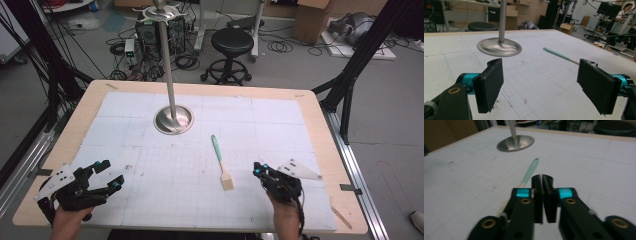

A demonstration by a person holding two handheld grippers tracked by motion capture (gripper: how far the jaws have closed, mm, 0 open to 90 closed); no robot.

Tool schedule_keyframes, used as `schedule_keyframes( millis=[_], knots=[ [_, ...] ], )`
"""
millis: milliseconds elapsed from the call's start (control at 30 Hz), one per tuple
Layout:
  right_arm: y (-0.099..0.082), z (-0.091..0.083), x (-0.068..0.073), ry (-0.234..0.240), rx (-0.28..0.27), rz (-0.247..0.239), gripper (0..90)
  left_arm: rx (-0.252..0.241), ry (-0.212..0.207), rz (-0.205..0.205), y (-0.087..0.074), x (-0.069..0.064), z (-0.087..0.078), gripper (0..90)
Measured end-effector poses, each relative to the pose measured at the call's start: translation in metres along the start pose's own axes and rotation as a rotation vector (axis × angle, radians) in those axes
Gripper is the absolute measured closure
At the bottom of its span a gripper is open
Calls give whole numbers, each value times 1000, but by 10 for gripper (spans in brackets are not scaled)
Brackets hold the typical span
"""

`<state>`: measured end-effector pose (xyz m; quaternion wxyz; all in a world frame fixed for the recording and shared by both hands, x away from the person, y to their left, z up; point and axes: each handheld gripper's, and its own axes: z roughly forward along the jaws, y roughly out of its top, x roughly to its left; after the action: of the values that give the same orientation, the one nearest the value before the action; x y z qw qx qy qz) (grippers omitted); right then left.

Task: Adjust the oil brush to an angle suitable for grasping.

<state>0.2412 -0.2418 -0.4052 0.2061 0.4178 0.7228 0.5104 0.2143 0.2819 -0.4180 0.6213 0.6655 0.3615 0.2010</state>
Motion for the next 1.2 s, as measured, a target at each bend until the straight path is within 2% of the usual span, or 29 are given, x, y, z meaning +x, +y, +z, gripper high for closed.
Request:
schedule_keyframes(
  millis=[100, 233, 300, 367, 467, 533, 633, 833, 1067, 1200],
  knots=[
    [6, 29, 10, 52, 54, -32, 898, 5, -6, 7, 0, -1, 0, 219],
    [8, 68, 27, 98, 155, -70, 898, 2, -7, 2, -1, -2, -2, 223],
    [6, 85, 37, 119, 208, -106, 898, 2, -6, -3, -1, 0, -2, 223],
    [3, 99, 46, 126, 274, -148, 898, 6, -6, -4, -1, 1, -2, 223],
    [-1, 109, 47, 111, 345, -168, 897, 9, -10, -3, -1, 1, -2, 224],
    [-2, 110, 45, 116, 365, -153, 897, 9, -12, -4, -1, 0, -1, 224],
    [0, 104, 43, 98, 395, -186, 898, 10, -13, -5, -1, 0, -1, 225],
    [-4, 89, 34, 99, 406, -167, 898, 12, -11, -7, -1, 0, -2, 225],
    [-11, 64, 24, 126, 434, -187, 898, 15, -12, -8, -1, 0, -1, 228],
    [-16, 50, 18, 124, 440, -196, 898, 20, -13, -6, -1, -1, 0, 229]
  ],
)
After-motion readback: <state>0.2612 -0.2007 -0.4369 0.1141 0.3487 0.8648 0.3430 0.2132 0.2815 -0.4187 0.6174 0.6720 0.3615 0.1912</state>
